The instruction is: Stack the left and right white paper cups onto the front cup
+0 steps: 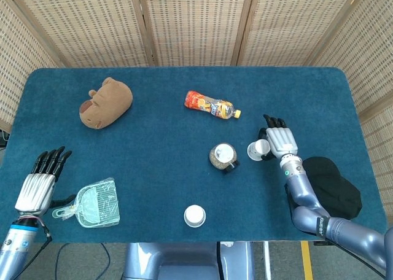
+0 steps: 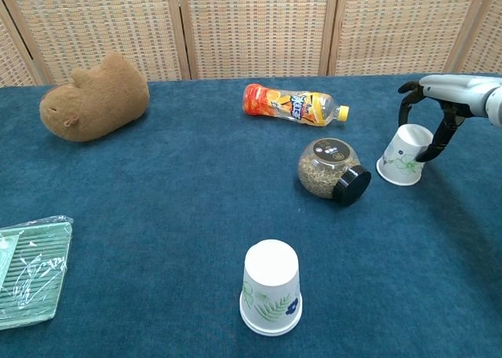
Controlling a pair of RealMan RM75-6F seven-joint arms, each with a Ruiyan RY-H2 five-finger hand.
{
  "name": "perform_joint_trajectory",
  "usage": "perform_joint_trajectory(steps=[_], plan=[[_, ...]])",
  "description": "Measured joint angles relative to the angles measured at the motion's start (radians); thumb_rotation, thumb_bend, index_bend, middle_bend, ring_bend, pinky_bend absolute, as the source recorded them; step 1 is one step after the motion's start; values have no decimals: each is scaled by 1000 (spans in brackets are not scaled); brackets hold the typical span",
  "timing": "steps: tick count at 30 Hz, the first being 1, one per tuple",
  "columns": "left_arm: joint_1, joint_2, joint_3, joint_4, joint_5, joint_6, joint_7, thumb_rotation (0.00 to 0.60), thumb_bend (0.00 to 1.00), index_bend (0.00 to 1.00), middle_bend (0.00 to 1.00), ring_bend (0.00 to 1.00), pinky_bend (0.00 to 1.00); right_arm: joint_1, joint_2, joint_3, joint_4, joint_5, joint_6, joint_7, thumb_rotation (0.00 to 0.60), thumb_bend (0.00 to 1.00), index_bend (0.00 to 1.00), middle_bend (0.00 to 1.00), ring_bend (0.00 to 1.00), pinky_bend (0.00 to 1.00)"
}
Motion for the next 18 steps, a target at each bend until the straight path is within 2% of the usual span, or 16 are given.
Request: perform_joint_trajectory(steps=[11, 18], plan=[[4, -1, -8, 3, 1, -10, -3, 600, 117, 3, 0, 0, 0, -8, 45, 6, -106, -27, 62, -1, 600, 219, 518, 38, 0, 25], [6, 0, -11, 8, 8, -12, -9, 600, 117, 4, 0, 0, 0, -42, 147, 19, -280, -95, 146, 17, 600, 220, 518, 37, 0, 25]])
